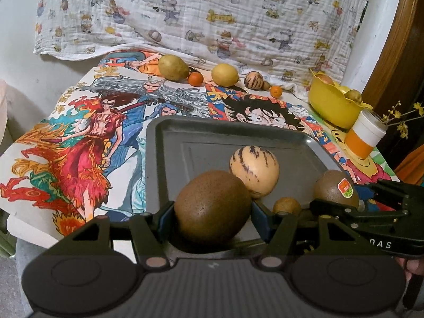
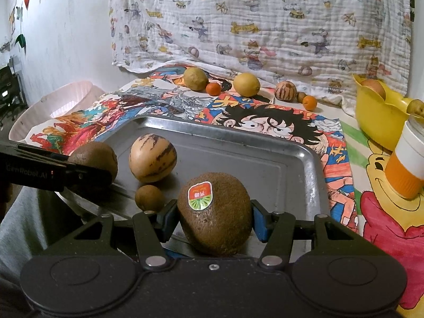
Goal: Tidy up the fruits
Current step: 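Carry both kiwis onto the grey tray and open both tools, then move the left tool toward the green pear while the right tool approaches the lemon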
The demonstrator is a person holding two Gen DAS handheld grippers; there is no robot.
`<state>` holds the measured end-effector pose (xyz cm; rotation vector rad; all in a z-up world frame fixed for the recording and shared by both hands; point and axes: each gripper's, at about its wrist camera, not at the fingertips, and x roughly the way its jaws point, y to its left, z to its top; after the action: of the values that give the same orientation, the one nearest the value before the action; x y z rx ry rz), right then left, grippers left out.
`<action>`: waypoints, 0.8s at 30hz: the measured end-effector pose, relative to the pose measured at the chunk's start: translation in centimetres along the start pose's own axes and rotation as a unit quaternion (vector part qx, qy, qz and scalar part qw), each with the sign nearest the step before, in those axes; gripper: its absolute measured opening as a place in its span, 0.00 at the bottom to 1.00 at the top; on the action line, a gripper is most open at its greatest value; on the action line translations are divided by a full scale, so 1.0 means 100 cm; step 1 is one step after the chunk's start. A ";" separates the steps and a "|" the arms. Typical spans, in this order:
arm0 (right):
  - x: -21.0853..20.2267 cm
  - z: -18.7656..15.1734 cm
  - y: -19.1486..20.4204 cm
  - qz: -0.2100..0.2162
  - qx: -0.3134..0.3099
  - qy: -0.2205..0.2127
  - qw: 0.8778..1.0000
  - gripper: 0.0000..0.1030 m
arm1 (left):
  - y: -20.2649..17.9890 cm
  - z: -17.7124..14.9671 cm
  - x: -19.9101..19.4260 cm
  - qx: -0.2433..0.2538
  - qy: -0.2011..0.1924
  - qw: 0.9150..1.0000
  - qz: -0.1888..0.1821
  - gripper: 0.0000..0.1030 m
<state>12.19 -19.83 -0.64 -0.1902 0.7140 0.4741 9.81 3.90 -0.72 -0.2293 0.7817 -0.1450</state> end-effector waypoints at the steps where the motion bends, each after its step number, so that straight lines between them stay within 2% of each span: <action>1: 0.000 0.000 -0.001 0.000 0.001 0.000 1.000 0.57 | 0.000 0.000 0.000 0.001 0.000 1.000 0.000 0.64; 17: 0.004 -0.001 -0.002 0.003 0.003 0.006 1.000 0.58 | 0.000 0.000 -0.003 -0.007 -0.001 1.000 -0.004 0.64; 22: 0.000 -0.001 -0.001 0.001 0.002 0.001 1.000 0.68 | 0.001 0.003 -0.008 -0.013 -0.011 1.000 -0.009 0.75; 24: -0.005 -0.001 0.000 -0.001 0.002 -0.004 1.000 0.77 | 0.001 0.005 -0.013 -0.014 -0.019 1.000 -0.011 0.81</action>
<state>11.85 -20.05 -0.41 -0.1848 0.7061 0.4716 9.29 4.31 0.51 -0.2663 0.7431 -0.1500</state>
